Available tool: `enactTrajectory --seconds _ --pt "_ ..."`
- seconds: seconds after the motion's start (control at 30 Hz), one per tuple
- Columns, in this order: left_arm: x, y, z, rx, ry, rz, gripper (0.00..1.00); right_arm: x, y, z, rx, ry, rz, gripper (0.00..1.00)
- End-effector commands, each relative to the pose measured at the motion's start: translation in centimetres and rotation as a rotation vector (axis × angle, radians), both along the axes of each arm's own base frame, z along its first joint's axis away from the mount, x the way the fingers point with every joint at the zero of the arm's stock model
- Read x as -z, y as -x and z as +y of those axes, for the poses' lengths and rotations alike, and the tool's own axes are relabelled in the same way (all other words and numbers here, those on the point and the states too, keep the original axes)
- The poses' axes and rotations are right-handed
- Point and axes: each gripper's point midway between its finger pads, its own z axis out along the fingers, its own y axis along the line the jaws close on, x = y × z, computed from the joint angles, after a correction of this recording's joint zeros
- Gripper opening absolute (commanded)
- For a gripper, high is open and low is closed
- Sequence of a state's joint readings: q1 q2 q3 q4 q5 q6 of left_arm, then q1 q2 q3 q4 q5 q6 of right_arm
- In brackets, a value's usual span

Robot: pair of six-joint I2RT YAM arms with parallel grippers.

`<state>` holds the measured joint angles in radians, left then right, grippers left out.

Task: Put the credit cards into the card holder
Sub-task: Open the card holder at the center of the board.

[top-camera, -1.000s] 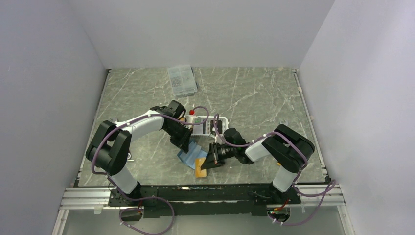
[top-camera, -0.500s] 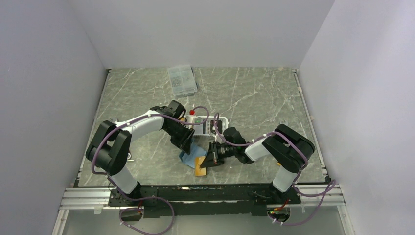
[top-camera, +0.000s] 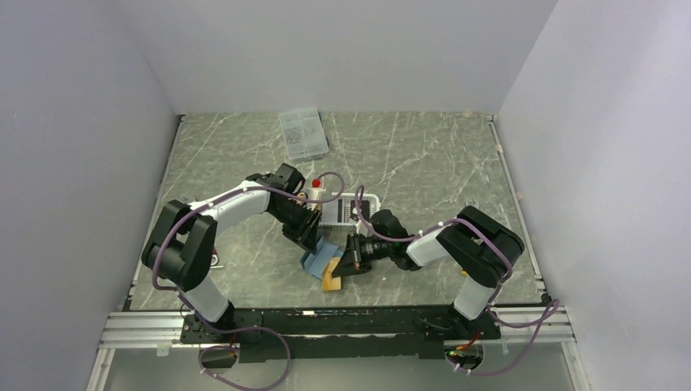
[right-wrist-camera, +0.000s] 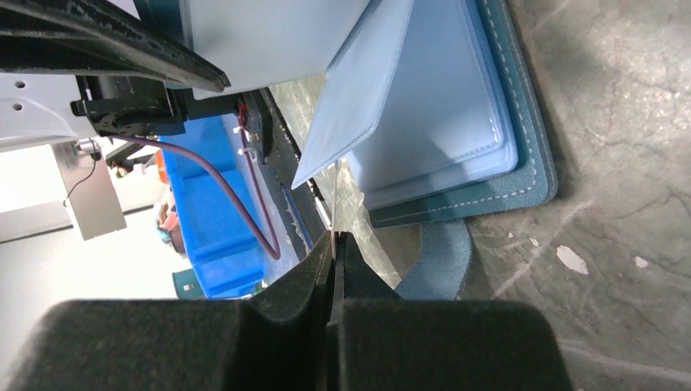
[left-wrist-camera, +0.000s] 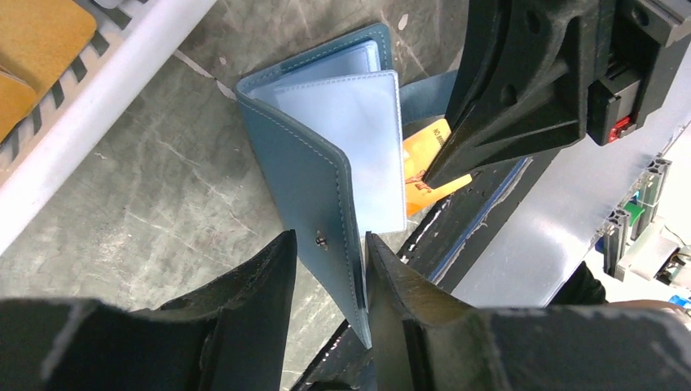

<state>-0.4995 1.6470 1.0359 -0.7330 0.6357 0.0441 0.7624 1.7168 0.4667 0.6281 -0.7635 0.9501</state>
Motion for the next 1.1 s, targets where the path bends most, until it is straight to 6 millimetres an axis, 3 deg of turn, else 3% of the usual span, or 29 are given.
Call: enactTrajectory --seconds 0.0,0.33,0.47,0.67,1.07 --pt "-1.7 -0.4 -1.1 0.021 0.063 -0.002 0.42 -1.3 -1.3 1.1 0.001 -0.041 -0.052 0.00" --pt "-2.5 -0.4 -1.4 0.030 0.110 0.044 0.47 -2.3 -3.0 2.8 -0.019 -0.063 -0.073 0.00" --pt "-1.4 -0.4 -0.8 0.033 0.069 0.046 0.47 -1.9 -3.1 3.1 -0.025 -0.066 -0.062 0.00" --pt "1.6 -1.3 1.6 0.011 -0.096 0.022 0.40 -1.9 -3.2 3.2 -0.024 -0.072 -0.062 0.00" --pt "-1.1 -1.0 0.2 0.019 0.029 0.074 0.41 -3.6 -4.0 4.4 -0.044 -0.106 -0.093 0.00"
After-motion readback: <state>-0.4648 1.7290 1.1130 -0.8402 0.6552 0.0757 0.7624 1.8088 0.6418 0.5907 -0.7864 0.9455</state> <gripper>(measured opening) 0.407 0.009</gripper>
